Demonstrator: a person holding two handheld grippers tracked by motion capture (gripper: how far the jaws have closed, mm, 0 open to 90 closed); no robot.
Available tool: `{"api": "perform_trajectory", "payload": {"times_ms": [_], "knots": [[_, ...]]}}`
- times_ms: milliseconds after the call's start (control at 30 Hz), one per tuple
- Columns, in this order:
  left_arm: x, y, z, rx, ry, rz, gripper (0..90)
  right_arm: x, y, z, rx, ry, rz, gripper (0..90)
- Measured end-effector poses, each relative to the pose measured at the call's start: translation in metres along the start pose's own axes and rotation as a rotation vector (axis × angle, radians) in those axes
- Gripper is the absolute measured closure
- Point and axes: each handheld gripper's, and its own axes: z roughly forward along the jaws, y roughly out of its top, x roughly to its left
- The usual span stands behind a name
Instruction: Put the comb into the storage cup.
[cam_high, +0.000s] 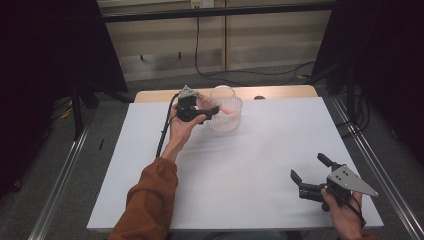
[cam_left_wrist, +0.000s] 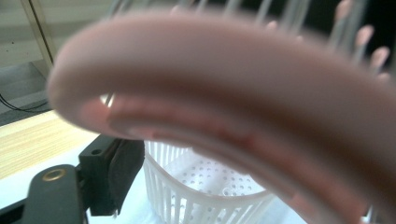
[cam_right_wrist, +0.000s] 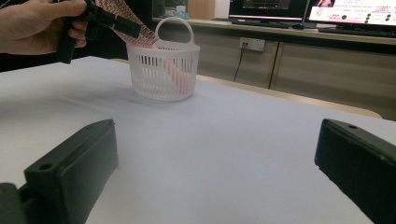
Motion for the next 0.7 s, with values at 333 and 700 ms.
{"api": "perform_trajectory", "payload": {"times_ms": [333,700], "knots": [[-0.0002,0.0001,-0.0019,-0.001,0.019,0.021,11.8,0.0000,0.0000,-0.0001,0.000,0.001,0.001,0.0],[-0.0008,0.0010,-0.0061,-0.023,0.034,0.019,2.3,0.0000,-0.0001,0.0001,-0.001,0.003,-0.003,0.0]]}}
